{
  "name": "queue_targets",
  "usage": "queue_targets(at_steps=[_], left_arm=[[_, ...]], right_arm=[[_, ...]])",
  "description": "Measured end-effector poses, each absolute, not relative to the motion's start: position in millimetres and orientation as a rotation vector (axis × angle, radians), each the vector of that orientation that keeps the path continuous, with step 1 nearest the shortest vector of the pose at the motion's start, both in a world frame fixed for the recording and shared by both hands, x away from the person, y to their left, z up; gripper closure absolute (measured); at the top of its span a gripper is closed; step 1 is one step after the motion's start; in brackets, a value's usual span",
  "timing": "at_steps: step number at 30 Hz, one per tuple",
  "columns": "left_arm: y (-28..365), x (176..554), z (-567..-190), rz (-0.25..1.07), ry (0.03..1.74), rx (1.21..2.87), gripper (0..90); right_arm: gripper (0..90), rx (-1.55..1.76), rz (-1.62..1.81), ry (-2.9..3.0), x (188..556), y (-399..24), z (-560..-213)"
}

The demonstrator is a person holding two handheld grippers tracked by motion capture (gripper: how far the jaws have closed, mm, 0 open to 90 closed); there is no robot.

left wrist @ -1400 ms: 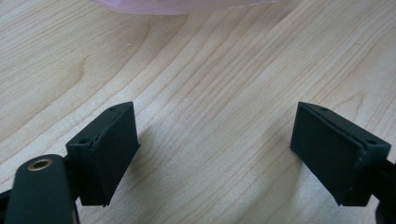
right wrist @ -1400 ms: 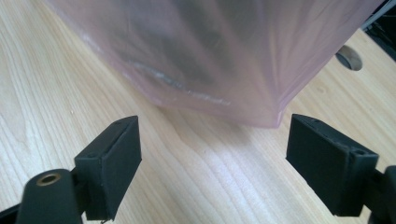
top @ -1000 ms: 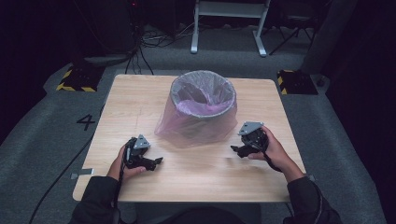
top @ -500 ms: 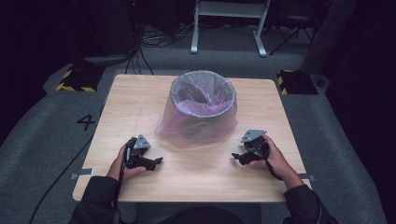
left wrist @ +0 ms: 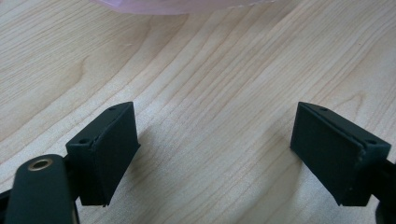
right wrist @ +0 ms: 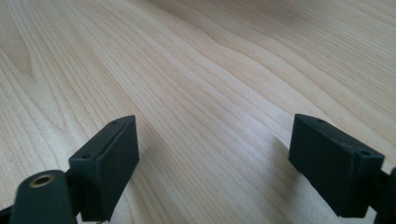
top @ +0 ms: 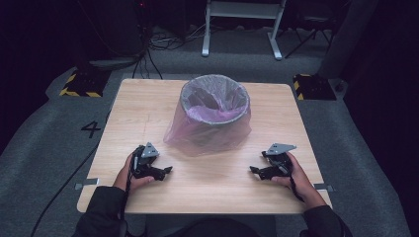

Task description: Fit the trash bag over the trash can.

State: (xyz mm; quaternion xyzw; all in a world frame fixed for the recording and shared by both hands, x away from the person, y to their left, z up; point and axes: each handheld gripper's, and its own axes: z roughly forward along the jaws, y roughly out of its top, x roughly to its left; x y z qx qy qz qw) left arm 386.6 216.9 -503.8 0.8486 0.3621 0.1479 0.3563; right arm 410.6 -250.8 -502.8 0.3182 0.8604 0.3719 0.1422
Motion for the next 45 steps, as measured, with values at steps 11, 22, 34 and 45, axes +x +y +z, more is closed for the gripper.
queue_targets(at_steps=[11, 22, 34, 45], left_arm=[[217, 387, -504, 0.381, 0.935, 2.191, 14.8], [216, 388, -504, 0.380, 0.932, 2.195, 14.6], [216, 388, -504, 0.382, 0.932, 2.194, 14.7], [216, 389, -504, 0.377, 0.923, 2.199, 14.5]], right_arm=[[15.2, 0.935, 1.074, 2.465, 396, -272, -504], [14.6, 1.029, 1.046, 2.404, 383, -301, -503], [10.5, 1.081, 1.023, 2.377, 382, -311, -504], [9.7, 1.077, 1.020, 2.382, 383, -311, -504]])
